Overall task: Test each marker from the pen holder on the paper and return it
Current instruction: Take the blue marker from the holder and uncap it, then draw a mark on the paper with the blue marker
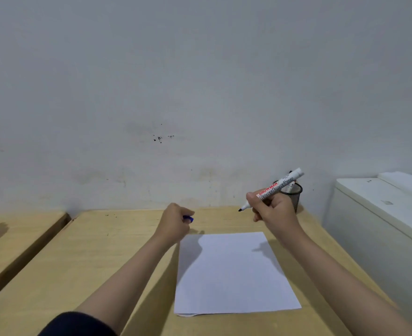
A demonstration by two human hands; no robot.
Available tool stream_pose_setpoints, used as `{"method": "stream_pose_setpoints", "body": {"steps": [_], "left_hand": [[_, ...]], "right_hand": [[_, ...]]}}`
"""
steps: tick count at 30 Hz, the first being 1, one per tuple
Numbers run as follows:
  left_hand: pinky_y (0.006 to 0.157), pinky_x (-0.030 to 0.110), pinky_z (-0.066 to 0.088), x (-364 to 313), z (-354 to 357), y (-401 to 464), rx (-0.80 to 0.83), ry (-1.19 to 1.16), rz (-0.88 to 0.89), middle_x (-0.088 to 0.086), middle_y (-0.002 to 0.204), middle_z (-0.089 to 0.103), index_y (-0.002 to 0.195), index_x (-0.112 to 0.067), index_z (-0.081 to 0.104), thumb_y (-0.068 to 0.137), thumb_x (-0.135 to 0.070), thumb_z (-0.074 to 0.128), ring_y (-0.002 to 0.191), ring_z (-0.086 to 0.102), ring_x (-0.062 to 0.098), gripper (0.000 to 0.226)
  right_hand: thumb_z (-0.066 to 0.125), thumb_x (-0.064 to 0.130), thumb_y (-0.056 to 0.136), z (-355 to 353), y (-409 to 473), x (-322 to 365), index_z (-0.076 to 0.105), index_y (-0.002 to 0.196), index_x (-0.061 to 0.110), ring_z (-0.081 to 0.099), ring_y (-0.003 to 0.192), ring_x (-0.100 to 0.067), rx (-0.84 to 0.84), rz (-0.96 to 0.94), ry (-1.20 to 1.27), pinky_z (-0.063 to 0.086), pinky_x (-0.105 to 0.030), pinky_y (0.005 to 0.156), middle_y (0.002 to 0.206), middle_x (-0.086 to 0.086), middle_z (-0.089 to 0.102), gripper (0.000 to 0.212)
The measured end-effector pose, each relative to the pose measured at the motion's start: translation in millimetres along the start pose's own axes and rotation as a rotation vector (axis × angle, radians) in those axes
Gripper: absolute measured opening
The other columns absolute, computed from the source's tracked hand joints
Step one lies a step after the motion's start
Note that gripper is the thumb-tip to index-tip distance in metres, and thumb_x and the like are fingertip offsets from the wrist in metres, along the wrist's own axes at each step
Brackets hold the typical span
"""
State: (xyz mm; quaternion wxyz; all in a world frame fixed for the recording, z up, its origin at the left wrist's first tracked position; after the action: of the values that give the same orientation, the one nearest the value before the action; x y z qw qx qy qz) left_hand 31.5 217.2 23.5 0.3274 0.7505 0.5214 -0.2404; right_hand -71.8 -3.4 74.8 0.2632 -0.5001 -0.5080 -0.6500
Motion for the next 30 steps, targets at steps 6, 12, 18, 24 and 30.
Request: {"method": "stream_pose_setpoints", "body": {"steps": [6,12,18,24,30], "left_hand": [[0.081,0.024,0.044,78,11,34,-0.014,0.077,-0.155,0.014,0.108,0.067,0.106,-0.006,0.065,0.073,0.005,0.055,0.097,0.061,0.024,0.037],[0.079,0.022,0.04,100,22,36,-0.017,-0.04,-0.171,0.006,0.095,0.065,0.114,-0.01,0.06,0.075,0.002,0.059,0.087,0.059,0.018,0.041],[0.077,0.026,0.052,103,4,-4,-0.189,-0.301,-0.167,-0.001,0.097,0.065,0.1,-0.017,0.063,0.077,-0.008,0.065,0.084,0.062,0.013,0.024],[0.079,0.027,0.048,89,22,-18,0.053,-0.031,0.017,-0.01,0.089,0.062,0.085,-0.025,0.073,0.07,-0.029,0.075,0.089,0.058,0.005,0.015],[0.089,0.035,0.044,86,27,-16,0.074,0.069,0.087,-0.012,0.094,0.057,0.094,-0.025,0.071,0.074,-0.036,0.069,0.094,0.051,0.008,0.023]], "right_hand": [[0.068,0.01,0.084,35,10,-52,0.067,0.071,0.011,0.047,0.038,-0.007,0.088,0.08,-0.021,0.043,-0.018,0.045,0.043,0.007,0.055,0.013],[0.072,0.01,0.081,79,16,-79,0.069,0.072,0.008,0.048,0.042,-0.01,0.178,0.131,0.02,0.043,-0.02,0.047,0.047,0.007,0.058,0.01],[0.077,0.011,0.075,117,17,-102,0.061,0.072,0.003,0.048,0.04,-0.014,0.162,0.247,0.039,0.042,-0.024,0.042,0.05,0.006,0.062,0.018],[0.08,0.029,0.07,150,15,-145,0.057,0.063,0.016,0.048,0.038,-0.019,0.154,0.432,-0.013,0.037,-0.023,0.037,0.057,-0.01,0.063,0.027],[0.073,0.022,0.078,143,11,-160,0.053,0.06,0.004,0.058,0.045,-0.014,0.04,0.391,-0.073,0.036,-0.02,0.036,0.055,-0.013,0.062,0.033]]}}
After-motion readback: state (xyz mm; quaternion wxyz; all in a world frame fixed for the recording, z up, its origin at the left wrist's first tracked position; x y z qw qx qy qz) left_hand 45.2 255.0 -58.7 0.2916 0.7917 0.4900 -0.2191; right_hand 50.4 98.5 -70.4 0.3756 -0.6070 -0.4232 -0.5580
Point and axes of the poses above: each hand's wrist, its own y-axis towards the middle knuckle, its own z-axis out of the palm, x = y × z, the point moved 10 cm from there along y, towards the middle knuckle
